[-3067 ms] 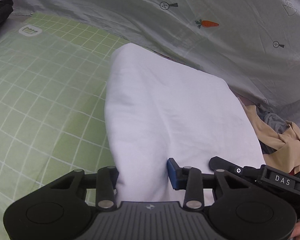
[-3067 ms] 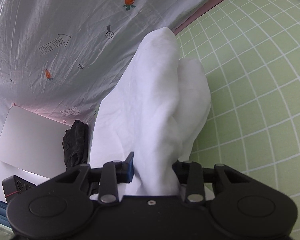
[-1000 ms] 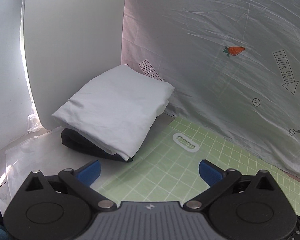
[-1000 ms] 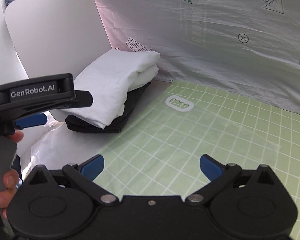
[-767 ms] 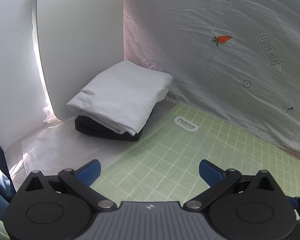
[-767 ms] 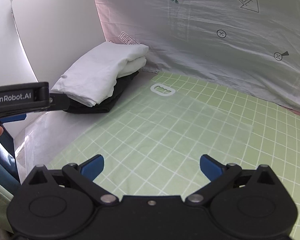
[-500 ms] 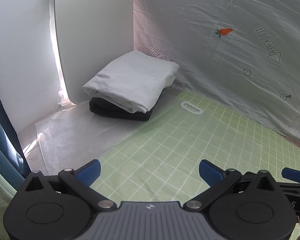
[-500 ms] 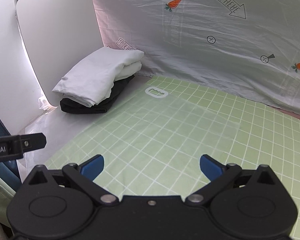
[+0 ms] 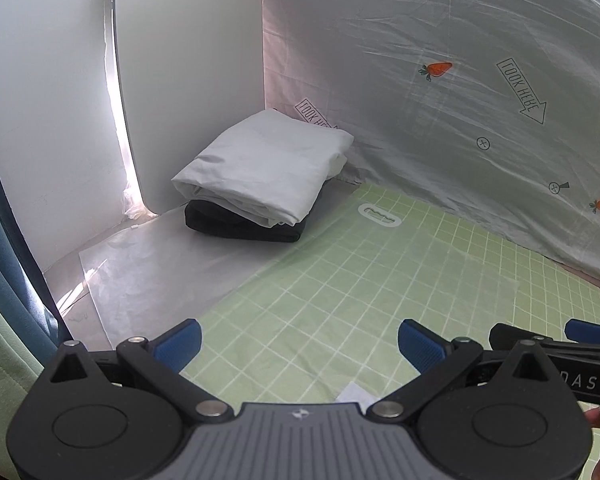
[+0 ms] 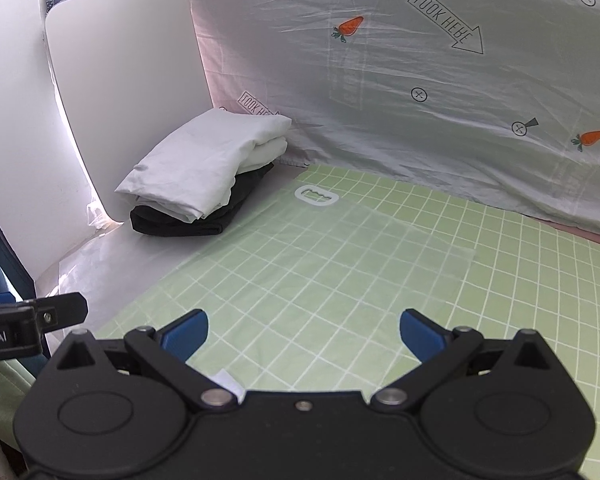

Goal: Fold clothes

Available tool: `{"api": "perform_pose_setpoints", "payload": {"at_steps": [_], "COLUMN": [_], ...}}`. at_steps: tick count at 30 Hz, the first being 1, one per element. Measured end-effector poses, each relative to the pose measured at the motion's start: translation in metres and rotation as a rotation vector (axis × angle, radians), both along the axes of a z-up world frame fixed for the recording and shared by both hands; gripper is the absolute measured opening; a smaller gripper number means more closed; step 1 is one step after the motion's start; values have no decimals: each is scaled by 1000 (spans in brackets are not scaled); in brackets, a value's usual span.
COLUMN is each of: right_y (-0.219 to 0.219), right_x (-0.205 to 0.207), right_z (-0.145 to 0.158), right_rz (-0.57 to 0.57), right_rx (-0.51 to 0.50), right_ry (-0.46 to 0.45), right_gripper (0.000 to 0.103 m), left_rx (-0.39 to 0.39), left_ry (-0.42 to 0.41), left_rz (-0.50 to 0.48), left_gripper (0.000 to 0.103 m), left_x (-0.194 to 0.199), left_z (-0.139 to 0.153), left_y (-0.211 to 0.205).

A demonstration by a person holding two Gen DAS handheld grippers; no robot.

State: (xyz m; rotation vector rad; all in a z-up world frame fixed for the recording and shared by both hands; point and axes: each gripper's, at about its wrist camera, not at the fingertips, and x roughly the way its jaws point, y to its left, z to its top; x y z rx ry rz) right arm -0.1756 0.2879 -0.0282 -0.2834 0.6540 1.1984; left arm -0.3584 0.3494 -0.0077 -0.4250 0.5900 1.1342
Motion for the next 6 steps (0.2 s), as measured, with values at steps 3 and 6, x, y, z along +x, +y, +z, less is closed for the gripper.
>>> {"api": "perform_pose_setpoints", "payload": {"at_steps": [3, 6], "right_y": [-3, -5], "right_x": [-1, -2], "right_z": [1, 2], "right_rz": [-10, -16], "right_rx": [6, 10], "right_ry": [2, 1], "right_gripper": [103, 103], "left_rx": [5, 5], "left_ry": [3, 2], "left_rz": [-8, -14], "left_gripper": [103, 103], "left_x": [0, 0], "left_z": [1, 1], "left_y": [-2, -2]}}
